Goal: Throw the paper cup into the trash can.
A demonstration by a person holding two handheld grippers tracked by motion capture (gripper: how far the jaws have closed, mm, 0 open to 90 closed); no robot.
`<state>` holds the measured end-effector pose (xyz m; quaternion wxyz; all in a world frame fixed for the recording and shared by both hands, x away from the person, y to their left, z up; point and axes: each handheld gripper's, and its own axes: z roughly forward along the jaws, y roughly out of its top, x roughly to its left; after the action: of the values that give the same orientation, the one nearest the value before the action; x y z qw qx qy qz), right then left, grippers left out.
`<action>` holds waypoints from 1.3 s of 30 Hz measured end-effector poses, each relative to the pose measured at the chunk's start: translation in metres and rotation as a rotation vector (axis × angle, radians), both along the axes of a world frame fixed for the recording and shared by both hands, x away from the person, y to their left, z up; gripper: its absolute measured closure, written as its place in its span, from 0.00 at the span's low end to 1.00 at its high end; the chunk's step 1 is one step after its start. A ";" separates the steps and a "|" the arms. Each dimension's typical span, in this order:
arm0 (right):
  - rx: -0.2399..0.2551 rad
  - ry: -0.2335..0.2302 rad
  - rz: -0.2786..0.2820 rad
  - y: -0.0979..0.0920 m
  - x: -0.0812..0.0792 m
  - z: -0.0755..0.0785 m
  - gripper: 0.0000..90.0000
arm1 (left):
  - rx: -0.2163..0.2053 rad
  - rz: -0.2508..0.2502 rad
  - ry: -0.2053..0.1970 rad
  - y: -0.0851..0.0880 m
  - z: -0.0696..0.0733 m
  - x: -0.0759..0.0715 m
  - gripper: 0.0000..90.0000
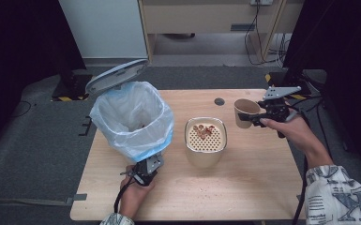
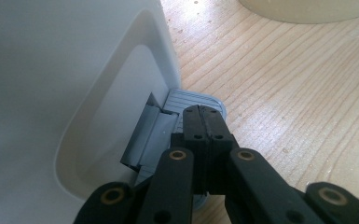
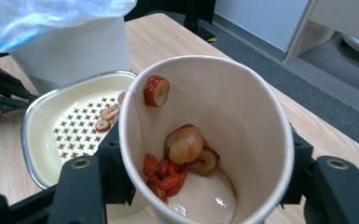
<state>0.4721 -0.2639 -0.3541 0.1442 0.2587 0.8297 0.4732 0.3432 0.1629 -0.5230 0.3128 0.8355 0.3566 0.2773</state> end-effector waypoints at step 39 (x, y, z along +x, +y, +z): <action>0.038 0.018 0.047 0.102 -0.002 0.068 0.42 | 0.016 -0.025 -0.005 0.001 0.001 0.002 0.99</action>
<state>0.4698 -0.1624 -0.2858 0.1206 0.2463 0.8276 0.4897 0.3448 0.1634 -0.5223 0.3104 0.8417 0.3431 0.2783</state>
